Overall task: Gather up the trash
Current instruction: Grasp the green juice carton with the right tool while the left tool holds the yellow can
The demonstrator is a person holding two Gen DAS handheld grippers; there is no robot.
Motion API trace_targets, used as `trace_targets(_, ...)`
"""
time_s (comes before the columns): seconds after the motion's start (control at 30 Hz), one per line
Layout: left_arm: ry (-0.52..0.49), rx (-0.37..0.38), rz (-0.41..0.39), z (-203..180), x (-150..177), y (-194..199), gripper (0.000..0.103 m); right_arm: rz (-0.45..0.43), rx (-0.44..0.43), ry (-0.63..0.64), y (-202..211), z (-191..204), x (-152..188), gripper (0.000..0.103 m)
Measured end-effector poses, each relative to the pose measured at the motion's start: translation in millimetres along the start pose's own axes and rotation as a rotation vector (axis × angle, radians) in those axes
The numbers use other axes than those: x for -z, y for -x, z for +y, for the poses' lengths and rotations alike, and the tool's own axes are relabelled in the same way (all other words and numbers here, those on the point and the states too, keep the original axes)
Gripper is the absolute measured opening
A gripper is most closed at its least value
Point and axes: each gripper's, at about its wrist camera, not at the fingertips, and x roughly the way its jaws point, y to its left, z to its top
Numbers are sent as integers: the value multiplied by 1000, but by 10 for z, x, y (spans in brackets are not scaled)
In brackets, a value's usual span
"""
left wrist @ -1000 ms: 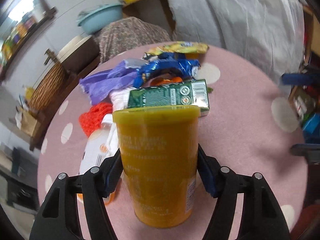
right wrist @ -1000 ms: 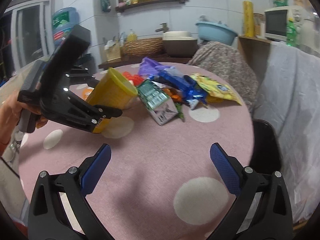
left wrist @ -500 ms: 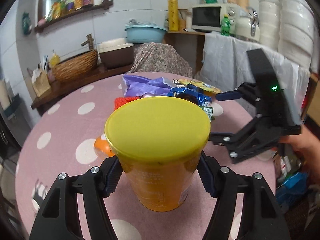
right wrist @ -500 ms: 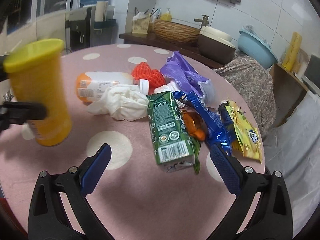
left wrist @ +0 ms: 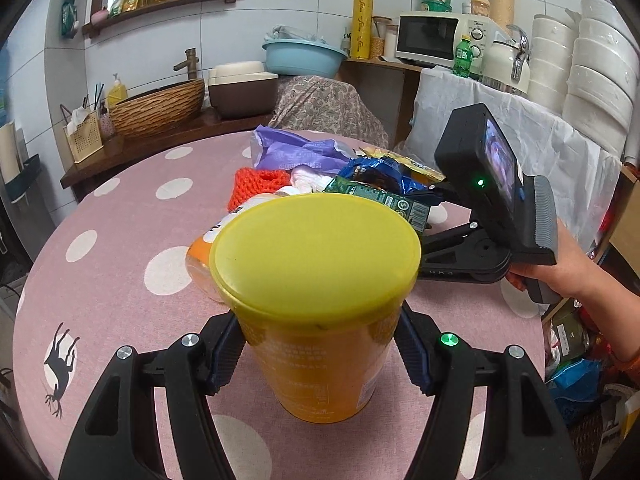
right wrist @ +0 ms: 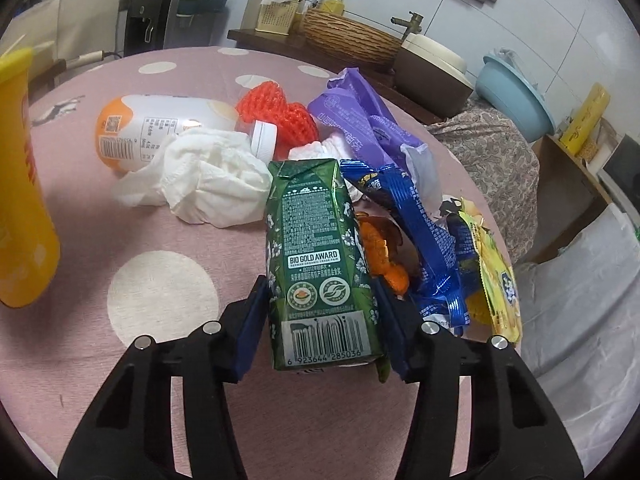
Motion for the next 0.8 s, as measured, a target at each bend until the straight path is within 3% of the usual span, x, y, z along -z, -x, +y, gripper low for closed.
trace_targets(0.2, -3, 12, -5, -36, 8, 19, 66, -52, -158, -133, 293, -87, 143, 50)
trace_targets(0.33, -6, 23, -5, -75, 26, 34, 66, -90, -219, -202, 562, -75, 339, 50)
trace_targets(0.6, -27, 63, -22, -288, -29, 46, 66, -162, -174, -257, 1045, -173, 596, 50)
trace_targets(0.8, -69, 133, -49, -521, -200, 41, 66, -200, -131, -291, 1308, -322, 689, 50)
